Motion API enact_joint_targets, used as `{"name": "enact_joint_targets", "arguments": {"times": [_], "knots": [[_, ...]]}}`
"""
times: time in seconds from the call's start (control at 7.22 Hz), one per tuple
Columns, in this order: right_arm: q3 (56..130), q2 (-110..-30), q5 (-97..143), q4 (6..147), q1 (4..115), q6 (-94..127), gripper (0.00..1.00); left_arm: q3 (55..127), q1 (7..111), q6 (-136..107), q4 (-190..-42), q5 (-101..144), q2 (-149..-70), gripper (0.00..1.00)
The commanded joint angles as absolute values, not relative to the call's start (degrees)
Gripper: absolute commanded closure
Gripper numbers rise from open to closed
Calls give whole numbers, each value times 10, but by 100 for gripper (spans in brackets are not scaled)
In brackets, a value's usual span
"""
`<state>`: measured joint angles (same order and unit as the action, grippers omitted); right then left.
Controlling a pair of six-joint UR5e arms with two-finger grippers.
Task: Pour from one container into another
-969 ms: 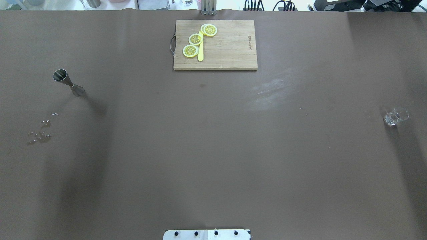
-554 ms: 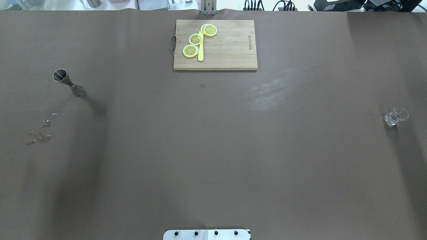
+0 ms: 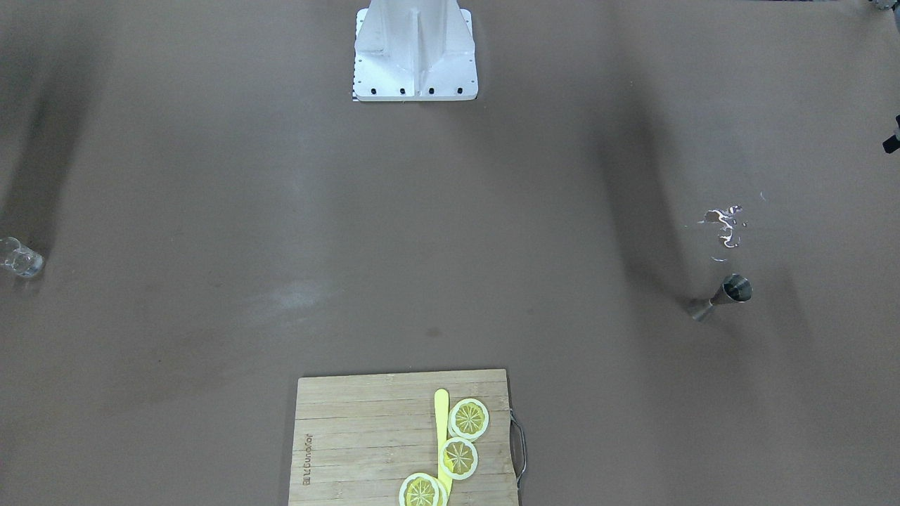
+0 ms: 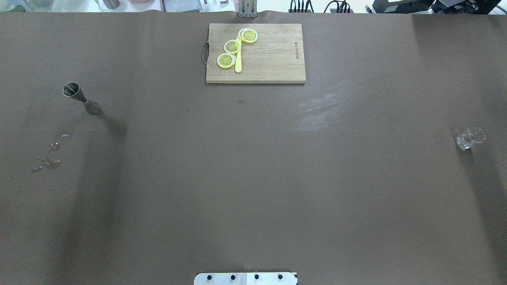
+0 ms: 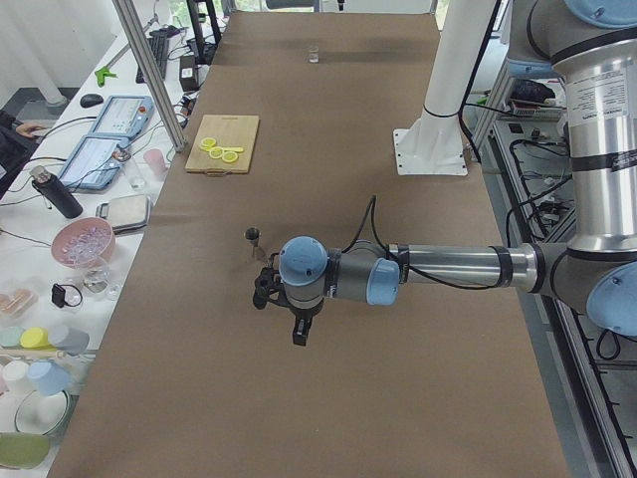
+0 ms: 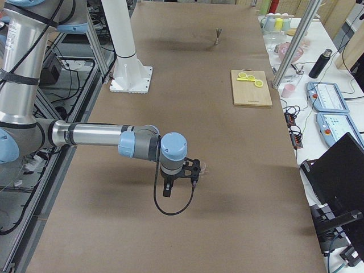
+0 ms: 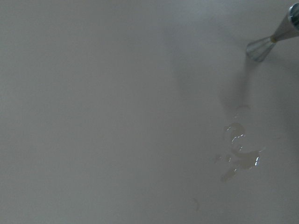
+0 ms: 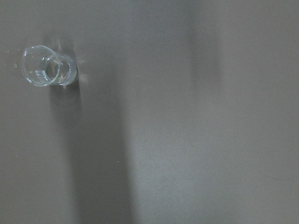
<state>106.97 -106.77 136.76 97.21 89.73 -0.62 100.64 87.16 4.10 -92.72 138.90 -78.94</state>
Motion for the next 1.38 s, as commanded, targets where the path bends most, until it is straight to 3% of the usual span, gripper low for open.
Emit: {"name": "enact_joint_targets", "arguments": {"times": [0.0, 0.28, 1.25], "knots": [[1071, -1067, 1368, 972, 897, -6, 0, 1008, 881, 180, -807, 1326, -787, 2], [1071, -1067, 1368, 971, 897, -6, 0, 1012, 967, 214, -795, 1328, -769, 2], [1070, -1067, 1368, 971, 897, -6, 0, 1014, 965, 84, -813, 1344, -795, 2]]}}
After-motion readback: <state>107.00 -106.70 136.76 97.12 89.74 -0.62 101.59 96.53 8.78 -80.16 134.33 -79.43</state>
